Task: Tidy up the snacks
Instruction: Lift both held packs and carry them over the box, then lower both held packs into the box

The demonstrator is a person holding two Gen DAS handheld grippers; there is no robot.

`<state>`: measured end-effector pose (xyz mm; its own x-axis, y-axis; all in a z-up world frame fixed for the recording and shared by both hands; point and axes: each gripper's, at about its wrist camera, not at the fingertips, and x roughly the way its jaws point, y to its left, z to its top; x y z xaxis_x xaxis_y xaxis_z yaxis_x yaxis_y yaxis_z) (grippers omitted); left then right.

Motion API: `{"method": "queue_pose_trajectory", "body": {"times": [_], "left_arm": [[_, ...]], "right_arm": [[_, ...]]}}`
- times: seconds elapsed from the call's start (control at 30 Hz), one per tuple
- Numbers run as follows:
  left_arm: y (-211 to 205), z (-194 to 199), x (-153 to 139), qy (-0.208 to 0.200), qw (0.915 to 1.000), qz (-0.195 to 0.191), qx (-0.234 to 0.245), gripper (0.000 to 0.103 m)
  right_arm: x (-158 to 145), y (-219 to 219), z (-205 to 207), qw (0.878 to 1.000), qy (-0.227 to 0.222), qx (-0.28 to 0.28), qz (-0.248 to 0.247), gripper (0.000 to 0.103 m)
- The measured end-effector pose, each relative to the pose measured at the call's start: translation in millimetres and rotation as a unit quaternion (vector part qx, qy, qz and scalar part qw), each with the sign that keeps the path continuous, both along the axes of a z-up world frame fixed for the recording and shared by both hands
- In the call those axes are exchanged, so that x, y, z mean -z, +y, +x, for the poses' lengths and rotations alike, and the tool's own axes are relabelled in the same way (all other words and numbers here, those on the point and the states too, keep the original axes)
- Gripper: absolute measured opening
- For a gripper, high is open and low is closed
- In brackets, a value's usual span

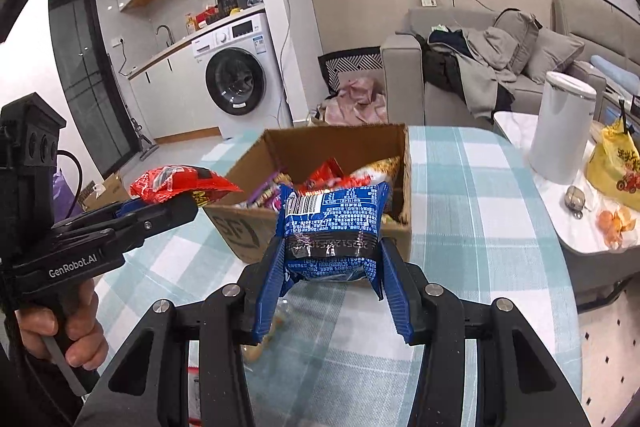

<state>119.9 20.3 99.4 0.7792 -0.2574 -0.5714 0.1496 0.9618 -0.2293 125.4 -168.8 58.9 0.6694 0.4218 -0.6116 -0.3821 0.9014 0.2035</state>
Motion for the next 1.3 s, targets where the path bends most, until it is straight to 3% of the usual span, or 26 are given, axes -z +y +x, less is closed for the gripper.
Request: {"method": "queue_pose_trajectory", "body": {"times": [0.5, 1.3], "left_arm": [[-10.6, 29.6, -14.8, -0.010, 0.9999, 0.011, 0.000, 0.044], [-12.6, 115.1, 19.2, 0.016, 0.9992, 0.037, -0.008, 0.044]], "right_arm": [[-19.9, 11.4, 21.6, 1.000, -0.017, -0.003, 0.011, 0.048], [9.0, 3.4, 81.6, 0.996, 0.026, 0.049, 0.064, 0.048]]}}
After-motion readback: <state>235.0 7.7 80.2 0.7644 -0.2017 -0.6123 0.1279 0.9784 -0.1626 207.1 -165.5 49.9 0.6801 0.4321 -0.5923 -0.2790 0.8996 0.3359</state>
